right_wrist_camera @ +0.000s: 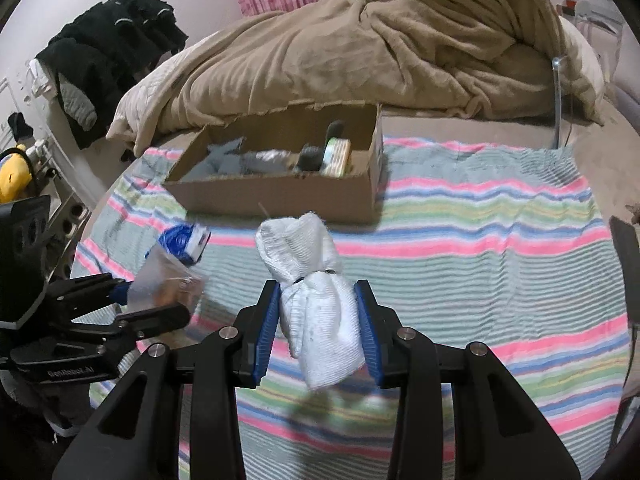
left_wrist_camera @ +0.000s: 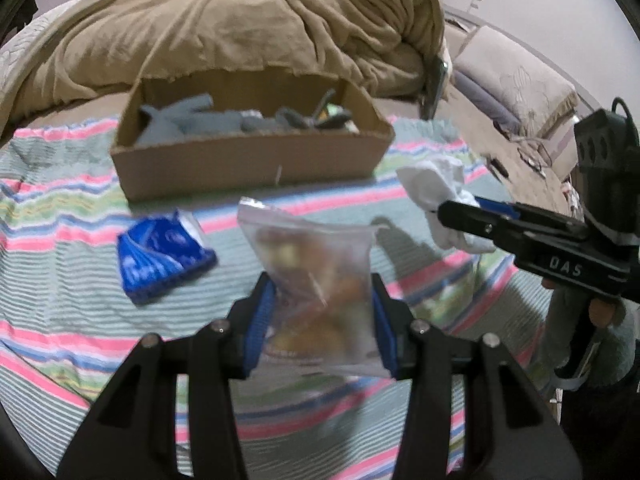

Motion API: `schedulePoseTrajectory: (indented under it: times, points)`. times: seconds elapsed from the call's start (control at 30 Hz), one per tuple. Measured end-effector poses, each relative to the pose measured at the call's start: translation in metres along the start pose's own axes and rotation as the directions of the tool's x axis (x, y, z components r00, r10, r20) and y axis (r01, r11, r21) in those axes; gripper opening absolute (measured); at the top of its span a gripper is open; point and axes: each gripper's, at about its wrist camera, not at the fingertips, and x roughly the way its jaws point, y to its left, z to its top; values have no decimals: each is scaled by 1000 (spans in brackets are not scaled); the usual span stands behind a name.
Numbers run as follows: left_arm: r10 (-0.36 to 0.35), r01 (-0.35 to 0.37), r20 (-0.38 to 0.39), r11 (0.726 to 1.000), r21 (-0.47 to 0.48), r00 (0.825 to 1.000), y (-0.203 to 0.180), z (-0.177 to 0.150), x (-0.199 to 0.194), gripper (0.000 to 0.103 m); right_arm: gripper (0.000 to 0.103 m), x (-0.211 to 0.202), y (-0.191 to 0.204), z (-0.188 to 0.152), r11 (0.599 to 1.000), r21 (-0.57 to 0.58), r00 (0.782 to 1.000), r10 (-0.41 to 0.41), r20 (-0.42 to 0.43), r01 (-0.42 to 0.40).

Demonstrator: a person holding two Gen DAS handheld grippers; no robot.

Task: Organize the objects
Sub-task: 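Carry the socks and snack bag over the box and lower them in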

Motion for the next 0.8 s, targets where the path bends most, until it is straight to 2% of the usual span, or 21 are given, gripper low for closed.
schedulePoseTrajectory:
  times: [0.8]
  points:
    - [3, 5, 124, 998, -66, 992, 27, 63, -22, 47, 40, 5, -1, 83, 999, -29, 998, -17, 60, 19]
